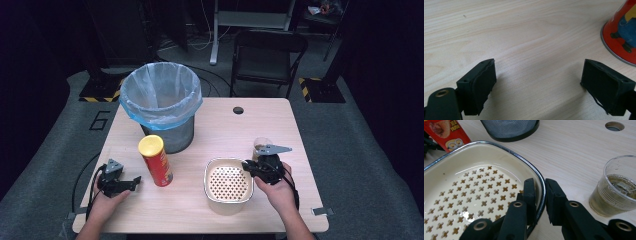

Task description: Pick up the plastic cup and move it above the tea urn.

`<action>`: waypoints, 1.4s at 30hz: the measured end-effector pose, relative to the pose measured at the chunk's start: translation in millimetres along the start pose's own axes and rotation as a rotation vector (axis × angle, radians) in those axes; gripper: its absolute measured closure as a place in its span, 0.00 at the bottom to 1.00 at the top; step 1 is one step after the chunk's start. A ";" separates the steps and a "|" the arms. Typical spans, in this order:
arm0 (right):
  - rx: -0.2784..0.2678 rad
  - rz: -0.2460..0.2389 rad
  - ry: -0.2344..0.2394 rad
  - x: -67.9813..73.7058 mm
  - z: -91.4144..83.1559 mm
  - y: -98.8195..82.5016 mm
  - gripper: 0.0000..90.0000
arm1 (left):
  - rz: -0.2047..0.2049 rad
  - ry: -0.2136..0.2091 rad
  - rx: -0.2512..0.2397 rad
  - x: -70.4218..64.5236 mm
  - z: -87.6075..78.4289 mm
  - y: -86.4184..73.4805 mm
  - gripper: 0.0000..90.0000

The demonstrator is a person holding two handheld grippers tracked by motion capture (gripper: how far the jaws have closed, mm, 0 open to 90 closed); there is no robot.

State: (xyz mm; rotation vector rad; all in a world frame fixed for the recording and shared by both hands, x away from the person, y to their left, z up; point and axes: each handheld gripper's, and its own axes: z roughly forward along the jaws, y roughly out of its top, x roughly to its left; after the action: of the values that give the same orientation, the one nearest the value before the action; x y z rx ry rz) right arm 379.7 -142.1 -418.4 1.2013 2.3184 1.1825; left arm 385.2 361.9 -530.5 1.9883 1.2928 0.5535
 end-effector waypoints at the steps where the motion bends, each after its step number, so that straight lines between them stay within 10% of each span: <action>1: -0.010 0.005 0.002 -0.3 -1.1 -1.4 0.87 | 0.000 0.000 0.000 0.0 0.0 0.0 0.14; 7: -0.106 0.065 -0.015 -9.9 -17.6 1.4 0.61 | 0.001 0.000 0.000 0.0 0.0 0.0 0.14; 11: -0.123 0.065 -0.117 -27.7 -23.4 3.2 0.48 | 0.000 0.000 0.000 0.0 0.0 0.0 0.14; 19: -0.073 0.064 -0.248 -60.9 -7.0 -8.8 0.30 | 0.000 0.000 0.000 0.1 0.0 0.0 0.14; 42: -0.020 0.048 -0.299 -74.0 58.7 -8.5 0.23 | 0.001 0.000 0.000 0.2 0.0 0.0 0.14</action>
State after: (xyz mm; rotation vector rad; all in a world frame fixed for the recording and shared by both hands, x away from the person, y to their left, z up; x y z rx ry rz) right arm 453.6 -170.5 -470.7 1.3315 2.0636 0.9622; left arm 385.3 362.1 -530.5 1.9894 1.2917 0.5537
